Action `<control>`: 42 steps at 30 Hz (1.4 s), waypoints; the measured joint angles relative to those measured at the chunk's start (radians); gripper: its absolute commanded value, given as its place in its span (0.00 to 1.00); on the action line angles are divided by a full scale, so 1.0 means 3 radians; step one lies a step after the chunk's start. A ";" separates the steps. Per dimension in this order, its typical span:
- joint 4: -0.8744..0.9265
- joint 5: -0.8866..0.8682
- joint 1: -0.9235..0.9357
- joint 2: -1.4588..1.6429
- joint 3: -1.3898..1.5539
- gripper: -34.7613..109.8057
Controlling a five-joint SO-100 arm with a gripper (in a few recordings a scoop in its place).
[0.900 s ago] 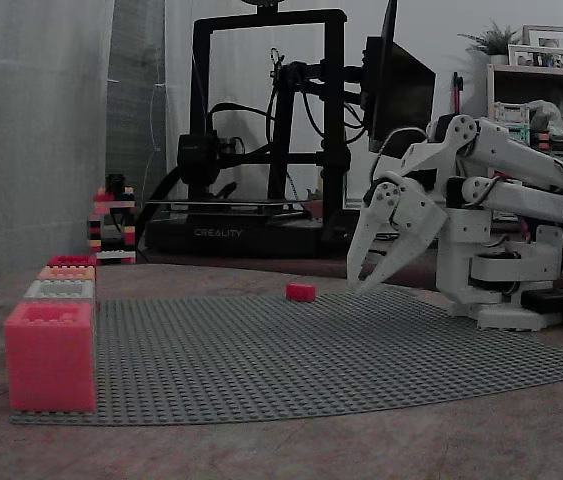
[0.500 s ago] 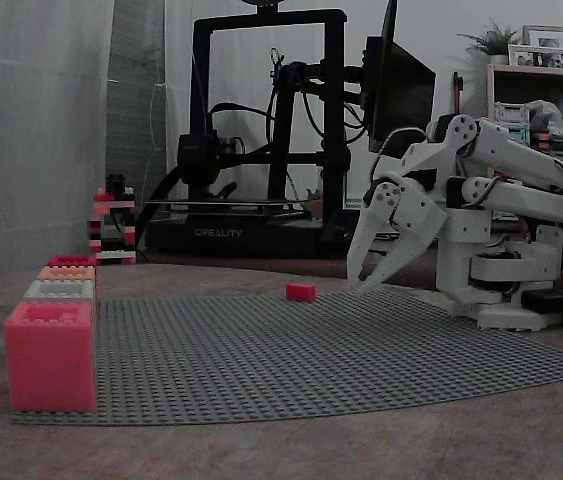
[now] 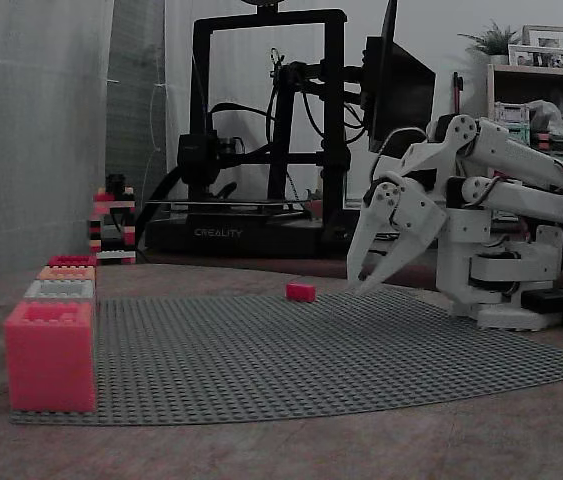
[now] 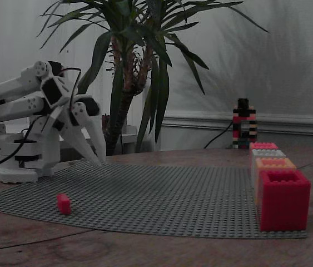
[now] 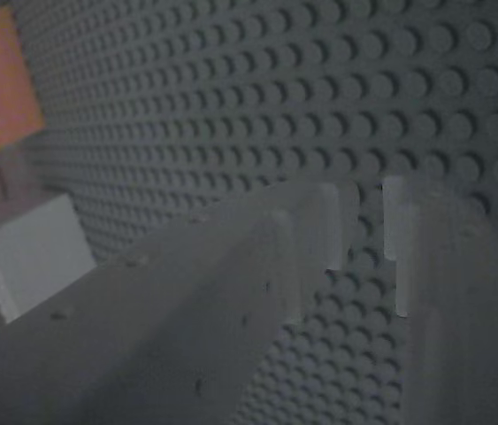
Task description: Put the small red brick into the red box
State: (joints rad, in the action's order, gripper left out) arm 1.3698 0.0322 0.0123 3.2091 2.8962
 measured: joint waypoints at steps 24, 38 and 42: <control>-0.0148 0.0164 0.0000 -0.0680 -0.0230 0.24; -0.0588 0.2117 0.0685 -0.3319 -0.2531 0.25; -0.0557 0.2935 0.1166 -0.3804 -0.2802 0.30</control>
State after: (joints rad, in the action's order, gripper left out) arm 1.2026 0.9127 0.3620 2.0678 2.0555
